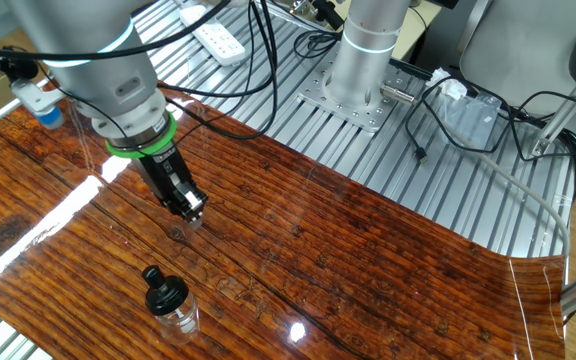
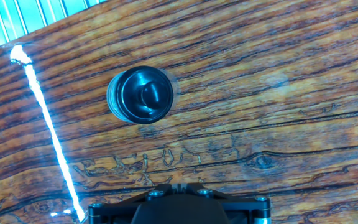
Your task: Screw the lid onto the jar
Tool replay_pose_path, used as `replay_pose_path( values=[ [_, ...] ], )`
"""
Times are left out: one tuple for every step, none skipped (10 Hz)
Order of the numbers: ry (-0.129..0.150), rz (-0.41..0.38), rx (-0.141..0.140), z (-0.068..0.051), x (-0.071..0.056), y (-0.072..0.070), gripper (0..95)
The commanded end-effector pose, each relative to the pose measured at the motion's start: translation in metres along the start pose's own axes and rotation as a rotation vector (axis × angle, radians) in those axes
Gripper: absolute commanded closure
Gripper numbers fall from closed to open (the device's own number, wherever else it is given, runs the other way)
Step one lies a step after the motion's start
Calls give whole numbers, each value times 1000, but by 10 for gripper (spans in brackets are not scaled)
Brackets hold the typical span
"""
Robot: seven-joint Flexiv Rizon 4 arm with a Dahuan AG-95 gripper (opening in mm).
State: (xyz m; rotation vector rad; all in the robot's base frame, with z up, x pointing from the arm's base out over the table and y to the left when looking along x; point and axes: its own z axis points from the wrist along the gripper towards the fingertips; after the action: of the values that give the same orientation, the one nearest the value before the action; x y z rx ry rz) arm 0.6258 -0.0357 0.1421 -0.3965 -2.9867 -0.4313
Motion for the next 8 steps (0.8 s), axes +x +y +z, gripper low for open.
replay_pose_path(
  values=[
    [4,4,1,0,0,0,950],
    [3,8,2,0,0,0,950],
    [4,12,1,0,0,0,950],
    [5,13,1,0,0,0,950],
    [0,13,-1,0,0,0,950],
    [-2,14,-1,0,0,0,950],
    [-5,20,-3,0,0,0,950],
    [-16,37,-4,0,0,0,950]
  ],
)
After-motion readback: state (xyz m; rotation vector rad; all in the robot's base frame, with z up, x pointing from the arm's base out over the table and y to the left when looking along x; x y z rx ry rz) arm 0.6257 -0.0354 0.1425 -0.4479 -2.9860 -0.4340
